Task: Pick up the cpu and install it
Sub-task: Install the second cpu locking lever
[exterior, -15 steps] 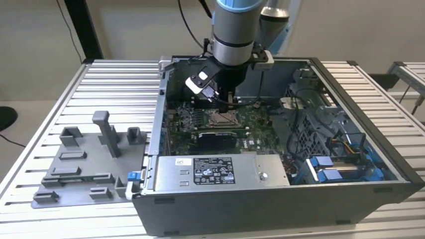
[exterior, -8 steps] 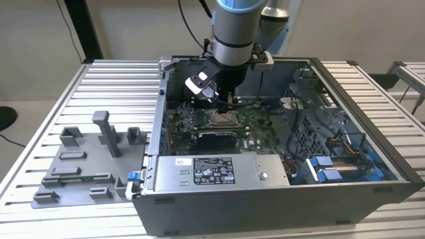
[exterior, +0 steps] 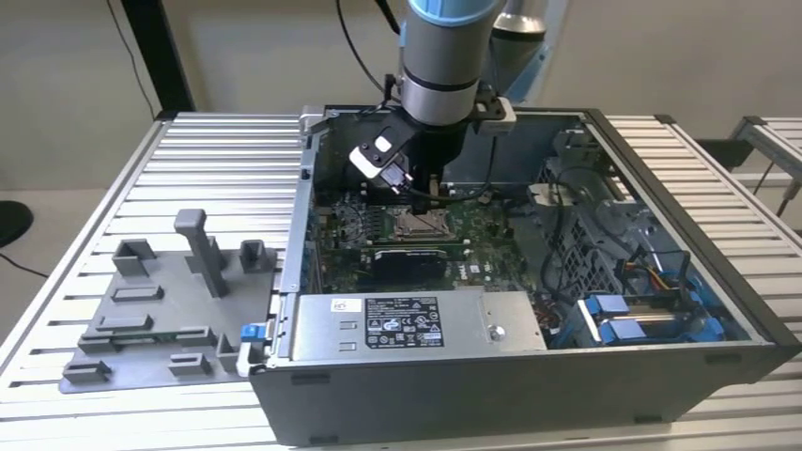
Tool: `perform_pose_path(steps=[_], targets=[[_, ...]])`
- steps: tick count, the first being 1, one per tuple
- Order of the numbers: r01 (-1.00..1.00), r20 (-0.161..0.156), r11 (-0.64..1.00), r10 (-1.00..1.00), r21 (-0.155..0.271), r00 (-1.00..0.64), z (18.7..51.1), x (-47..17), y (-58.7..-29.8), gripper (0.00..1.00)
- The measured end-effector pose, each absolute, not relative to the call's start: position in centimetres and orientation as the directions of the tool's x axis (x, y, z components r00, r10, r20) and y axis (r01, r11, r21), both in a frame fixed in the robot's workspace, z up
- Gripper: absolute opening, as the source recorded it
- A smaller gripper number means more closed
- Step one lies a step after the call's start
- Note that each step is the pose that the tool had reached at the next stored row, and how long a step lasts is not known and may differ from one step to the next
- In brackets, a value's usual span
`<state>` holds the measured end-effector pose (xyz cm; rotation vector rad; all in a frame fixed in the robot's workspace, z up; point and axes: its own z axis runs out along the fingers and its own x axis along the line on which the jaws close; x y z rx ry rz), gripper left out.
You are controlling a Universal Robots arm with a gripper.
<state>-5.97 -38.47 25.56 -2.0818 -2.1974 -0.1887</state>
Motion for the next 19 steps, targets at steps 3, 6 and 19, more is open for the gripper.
perform_pose_path(steps=[3,6,19], targets=[[0.999,0.164,0.051,0.985,0.015,-0.053,25.4,-6.0,-38.5,0.00],[0.999,0.164,0.049,0.985,0.015,-0.050,25.3,-6.0,-38.5,0.00],[1.000,0.164,0.018,0.986,0.015,-0.020,24.5,-6.8,-38.2,0.00]])
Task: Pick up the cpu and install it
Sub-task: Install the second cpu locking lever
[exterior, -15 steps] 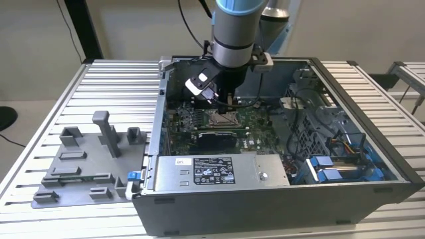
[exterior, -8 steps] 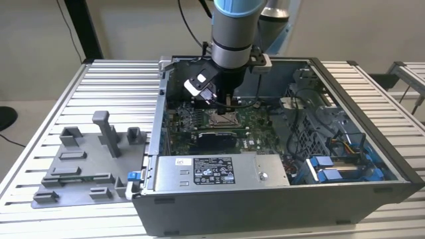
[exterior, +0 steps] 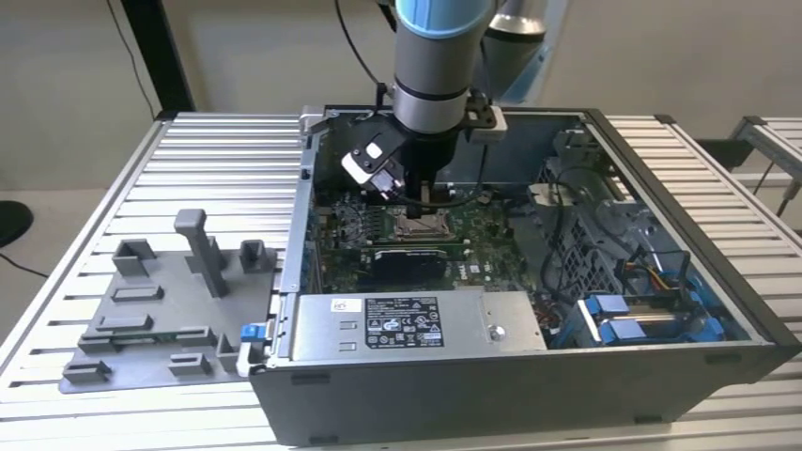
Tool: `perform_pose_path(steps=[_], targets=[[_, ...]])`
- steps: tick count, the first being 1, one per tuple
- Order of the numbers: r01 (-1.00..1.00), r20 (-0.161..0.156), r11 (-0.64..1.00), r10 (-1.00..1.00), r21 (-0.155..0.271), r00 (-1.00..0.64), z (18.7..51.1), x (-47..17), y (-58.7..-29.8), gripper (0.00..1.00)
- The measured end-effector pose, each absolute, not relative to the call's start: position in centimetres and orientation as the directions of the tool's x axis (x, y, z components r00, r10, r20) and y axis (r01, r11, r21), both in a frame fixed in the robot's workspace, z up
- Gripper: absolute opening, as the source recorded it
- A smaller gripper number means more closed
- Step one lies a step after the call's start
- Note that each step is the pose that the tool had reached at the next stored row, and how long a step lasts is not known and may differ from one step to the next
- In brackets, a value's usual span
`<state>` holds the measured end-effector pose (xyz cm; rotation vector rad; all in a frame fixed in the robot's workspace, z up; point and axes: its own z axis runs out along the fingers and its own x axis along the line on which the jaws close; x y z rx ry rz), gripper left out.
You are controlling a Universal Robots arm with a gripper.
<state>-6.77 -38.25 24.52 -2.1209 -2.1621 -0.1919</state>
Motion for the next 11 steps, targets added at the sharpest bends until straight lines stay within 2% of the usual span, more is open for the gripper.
perform_pose_path(steps=[11], targets=[[1.000,0.167,0.003,0.986,0.015,-0.005,23.3,-7.4,-38.2,0.00]])
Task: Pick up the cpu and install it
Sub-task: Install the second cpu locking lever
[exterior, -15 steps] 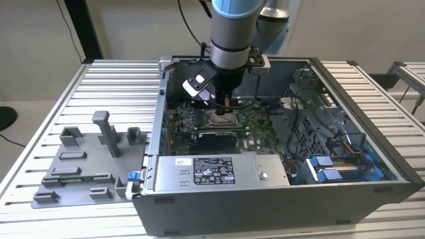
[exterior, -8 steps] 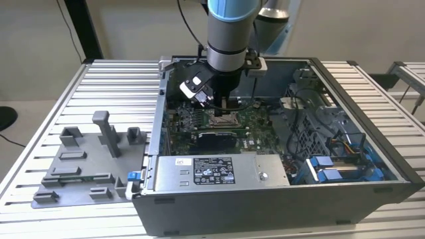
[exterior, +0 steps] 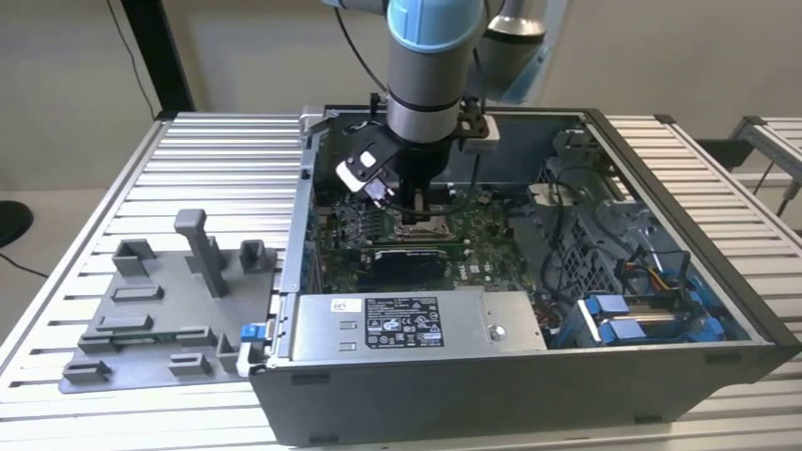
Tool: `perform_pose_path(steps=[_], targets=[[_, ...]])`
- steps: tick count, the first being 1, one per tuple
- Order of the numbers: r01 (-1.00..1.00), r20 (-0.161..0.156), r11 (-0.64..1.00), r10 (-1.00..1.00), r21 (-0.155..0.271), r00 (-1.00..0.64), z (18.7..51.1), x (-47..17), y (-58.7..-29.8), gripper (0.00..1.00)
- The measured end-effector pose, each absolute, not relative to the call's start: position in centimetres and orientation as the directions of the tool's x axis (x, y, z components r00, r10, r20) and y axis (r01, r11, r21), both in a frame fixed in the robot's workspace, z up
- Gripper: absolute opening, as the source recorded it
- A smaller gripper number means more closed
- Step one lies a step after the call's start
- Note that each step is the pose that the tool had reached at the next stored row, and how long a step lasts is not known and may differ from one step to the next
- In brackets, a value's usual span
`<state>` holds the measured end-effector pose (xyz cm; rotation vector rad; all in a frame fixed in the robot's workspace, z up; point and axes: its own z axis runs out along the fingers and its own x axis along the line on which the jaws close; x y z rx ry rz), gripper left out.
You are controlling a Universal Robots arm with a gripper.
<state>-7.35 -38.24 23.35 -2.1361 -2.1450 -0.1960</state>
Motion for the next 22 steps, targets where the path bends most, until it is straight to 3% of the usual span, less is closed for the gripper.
perform_pose_path(steps=[14,22], targets=[[1.000,0.183,0.000,0.983,0.015,-0.002,22.1,-8.4,-38.2,0.00],[1.000,0.208,-0.002,0.978,0.015,-0.002,21.5,-8.7,-38.2,0.00]])
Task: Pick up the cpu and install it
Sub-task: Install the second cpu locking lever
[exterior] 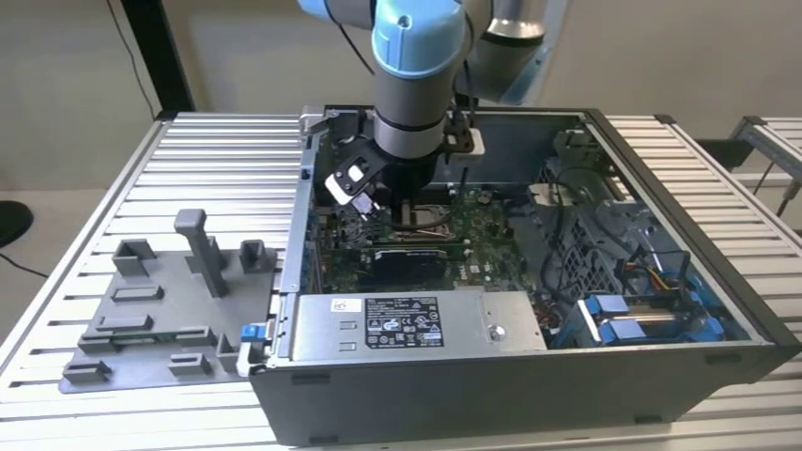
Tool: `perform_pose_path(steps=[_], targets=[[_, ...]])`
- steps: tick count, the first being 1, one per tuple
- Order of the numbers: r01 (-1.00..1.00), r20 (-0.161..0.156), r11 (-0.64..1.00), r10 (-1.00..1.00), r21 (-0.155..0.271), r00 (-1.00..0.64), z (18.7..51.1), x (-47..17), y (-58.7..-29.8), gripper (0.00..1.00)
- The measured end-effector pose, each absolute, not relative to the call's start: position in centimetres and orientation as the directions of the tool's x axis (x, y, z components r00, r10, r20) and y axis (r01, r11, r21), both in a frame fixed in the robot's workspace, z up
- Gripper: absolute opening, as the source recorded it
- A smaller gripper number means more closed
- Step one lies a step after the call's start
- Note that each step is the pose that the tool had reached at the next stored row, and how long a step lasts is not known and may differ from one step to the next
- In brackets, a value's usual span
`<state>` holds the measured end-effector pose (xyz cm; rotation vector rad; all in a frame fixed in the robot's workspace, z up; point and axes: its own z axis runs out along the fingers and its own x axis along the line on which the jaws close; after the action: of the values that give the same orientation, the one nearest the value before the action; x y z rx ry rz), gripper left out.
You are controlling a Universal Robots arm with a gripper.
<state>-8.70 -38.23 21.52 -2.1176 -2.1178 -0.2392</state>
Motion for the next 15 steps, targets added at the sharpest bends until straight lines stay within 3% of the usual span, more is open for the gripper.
perform_pose_path(steps=[15], targets=[[1.000,0.222,-0.002,0.975,0.015,-0.002,20.64,-9.43,-38.19,0.00]])
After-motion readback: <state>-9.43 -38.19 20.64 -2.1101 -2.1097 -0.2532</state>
